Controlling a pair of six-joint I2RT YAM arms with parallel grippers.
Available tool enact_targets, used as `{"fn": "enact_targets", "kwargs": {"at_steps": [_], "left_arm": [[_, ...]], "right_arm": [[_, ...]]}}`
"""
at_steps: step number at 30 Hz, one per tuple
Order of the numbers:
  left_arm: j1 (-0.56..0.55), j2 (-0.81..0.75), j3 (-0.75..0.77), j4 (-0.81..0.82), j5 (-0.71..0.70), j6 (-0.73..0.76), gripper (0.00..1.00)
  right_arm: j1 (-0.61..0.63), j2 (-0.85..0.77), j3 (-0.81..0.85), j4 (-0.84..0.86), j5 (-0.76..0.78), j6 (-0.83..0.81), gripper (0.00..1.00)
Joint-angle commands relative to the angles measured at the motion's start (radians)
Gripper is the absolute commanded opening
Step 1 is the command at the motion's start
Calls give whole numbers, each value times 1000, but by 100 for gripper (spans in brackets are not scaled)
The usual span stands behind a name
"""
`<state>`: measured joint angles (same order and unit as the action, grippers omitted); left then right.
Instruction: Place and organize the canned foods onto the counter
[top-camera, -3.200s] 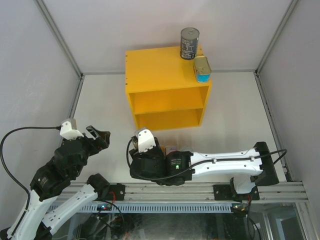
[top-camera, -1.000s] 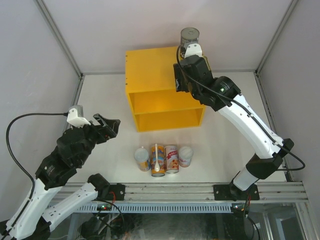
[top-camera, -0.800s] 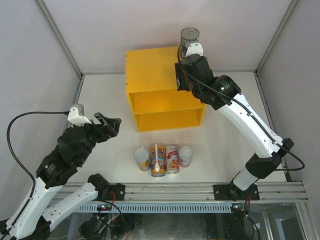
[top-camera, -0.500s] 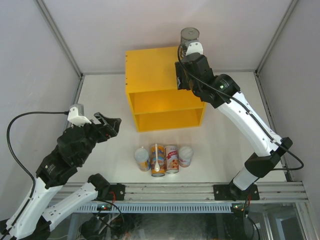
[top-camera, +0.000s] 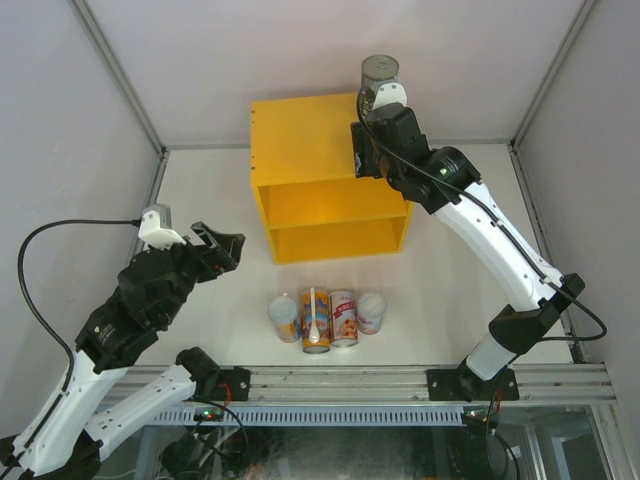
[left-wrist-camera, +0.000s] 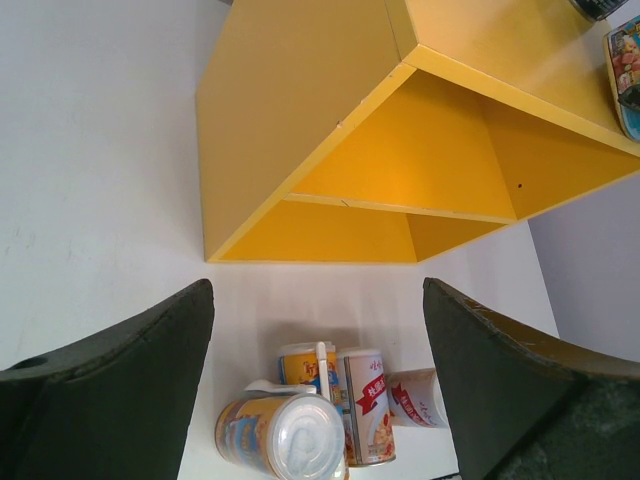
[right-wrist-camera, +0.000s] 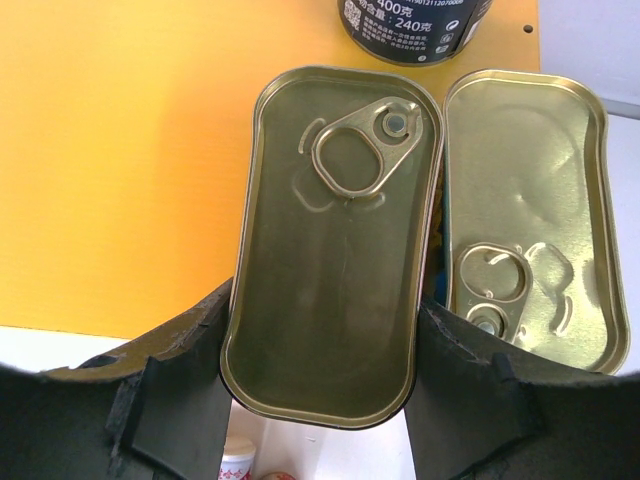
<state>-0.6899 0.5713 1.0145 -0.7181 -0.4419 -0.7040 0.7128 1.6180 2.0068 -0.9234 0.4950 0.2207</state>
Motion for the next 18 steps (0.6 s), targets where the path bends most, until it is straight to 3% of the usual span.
{"fn": "enact_targets", "kwargs": {"at_steps": [1, 9, 18], "left_arm": [[-2, 9, 36, 52, -6, 14, 89], [-2, 11, 30, 64, -2, 5, 89], [-1, 13, 29, 64, 3, 4, 89]], "right_arm": [[-12, -20, 10, 84, -1, -20, 0], [-15, -22, 0, 81, -7, -24, 1], [-16, -20, -2, 67, -11, -23, 28]]}}
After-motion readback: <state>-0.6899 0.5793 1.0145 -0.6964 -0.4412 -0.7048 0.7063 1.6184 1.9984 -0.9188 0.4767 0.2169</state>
